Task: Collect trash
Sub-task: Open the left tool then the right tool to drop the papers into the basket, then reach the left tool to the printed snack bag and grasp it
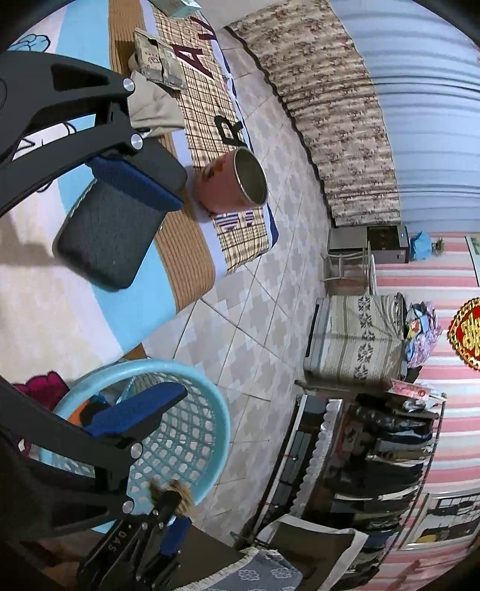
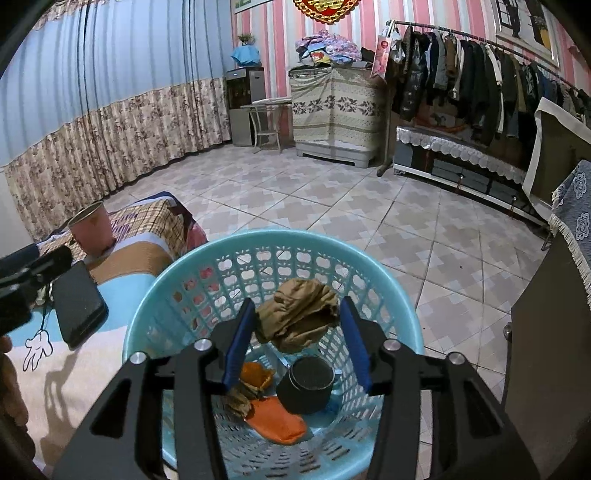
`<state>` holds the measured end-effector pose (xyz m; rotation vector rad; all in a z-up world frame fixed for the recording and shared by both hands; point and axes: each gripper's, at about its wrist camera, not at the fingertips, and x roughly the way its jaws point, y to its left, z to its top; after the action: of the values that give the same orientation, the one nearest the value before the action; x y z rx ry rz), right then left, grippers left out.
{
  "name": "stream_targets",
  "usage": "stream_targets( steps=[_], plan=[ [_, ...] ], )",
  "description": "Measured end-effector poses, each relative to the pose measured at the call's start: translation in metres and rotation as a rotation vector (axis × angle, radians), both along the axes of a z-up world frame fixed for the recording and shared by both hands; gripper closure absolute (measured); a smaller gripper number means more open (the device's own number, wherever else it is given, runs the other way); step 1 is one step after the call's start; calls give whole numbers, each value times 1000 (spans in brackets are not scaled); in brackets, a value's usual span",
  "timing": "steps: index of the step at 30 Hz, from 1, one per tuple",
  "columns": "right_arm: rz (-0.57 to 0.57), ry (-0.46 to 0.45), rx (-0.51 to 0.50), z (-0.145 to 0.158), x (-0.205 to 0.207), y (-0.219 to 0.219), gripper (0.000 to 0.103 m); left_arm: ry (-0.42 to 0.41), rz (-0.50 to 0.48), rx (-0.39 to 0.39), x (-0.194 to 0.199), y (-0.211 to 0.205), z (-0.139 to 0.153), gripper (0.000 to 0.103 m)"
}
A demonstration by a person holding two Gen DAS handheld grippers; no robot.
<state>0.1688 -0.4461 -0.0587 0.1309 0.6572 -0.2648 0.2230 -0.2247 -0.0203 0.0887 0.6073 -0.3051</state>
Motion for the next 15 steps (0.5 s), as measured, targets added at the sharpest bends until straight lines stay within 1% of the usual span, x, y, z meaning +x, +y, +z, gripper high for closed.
stream_targets(
  steps=[1, 2, 5, 7, 10, 15],
  plan=[
    [-6, -1, -5, 1, 2, 0, 33, -2, 3, -3, 1, 3, 1, 12],
    [-9, -4, -8, 2, 3, 1, 28, -5, 8, -2, 1, 4, 2, 11],
    [-20, -2, -22, 3, 5, 5, 21, -11, 16, 1, 0, 8, 4, 11],
    [-25, 2, -36, 2, 4, 9, 18, -12, 21, -1, 1, 11, 5, 11],
    [-28, 12, -48, 0, 2, 16, 11, -15, 26, -9, 0, 18, 8, 11],
    [-22, 20, -51, -2, -2, 30, 10, -29, 41, -6, -3, 32, 16, 10]
  ],
)
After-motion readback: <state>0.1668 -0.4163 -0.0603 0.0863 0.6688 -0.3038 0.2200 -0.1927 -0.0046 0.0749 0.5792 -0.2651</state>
